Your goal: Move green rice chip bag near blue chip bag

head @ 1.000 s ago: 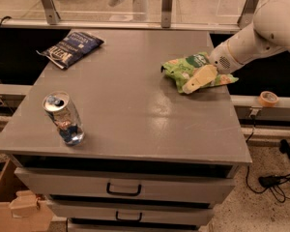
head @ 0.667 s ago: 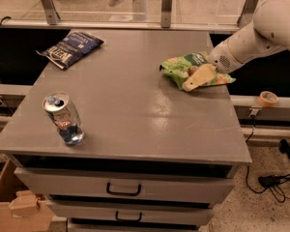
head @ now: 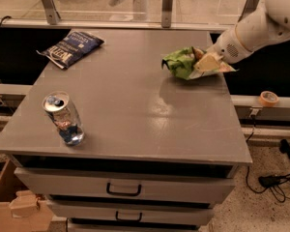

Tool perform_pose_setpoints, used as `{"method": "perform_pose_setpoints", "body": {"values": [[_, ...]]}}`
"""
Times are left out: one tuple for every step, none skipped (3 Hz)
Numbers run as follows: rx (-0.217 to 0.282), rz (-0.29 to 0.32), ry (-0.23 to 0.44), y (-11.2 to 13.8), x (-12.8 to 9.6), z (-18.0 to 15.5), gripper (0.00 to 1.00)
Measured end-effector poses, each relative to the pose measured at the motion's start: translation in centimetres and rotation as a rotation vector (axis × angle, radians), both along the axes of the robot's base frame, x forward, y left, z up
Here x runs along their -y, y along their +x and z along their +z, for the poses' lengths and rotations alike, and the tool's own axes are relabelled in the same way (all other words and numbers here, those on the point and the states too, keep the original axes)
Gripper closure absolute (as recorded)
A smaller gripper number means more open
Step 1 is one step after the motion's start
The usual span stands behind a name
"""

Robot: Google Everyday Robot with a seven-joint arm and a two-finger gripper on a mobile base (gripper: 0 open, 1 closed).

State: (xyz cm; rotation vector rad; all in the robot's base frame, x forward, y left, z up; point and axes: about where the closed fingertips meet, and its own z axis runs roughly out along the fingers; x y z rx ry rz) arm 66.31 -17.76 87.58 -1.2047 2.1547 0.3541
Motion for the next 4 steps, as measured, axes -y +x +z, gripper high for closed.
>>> {"method": "perform_pose_setpoints", "body": {"values": [[0.072, 0.026, -0.008, -0.6, 0.2, 3.6, 1.0], [0.076, 0.039, -0.004, -0.4, -0.3, 3.5, 1.0], [0.102, 0.135, 0.029, 1.1, -3.6, 2.9, 1.0], [0.16, 0.277, 0.082, 3.2, -9.1, 3.0, 1.0]]}}
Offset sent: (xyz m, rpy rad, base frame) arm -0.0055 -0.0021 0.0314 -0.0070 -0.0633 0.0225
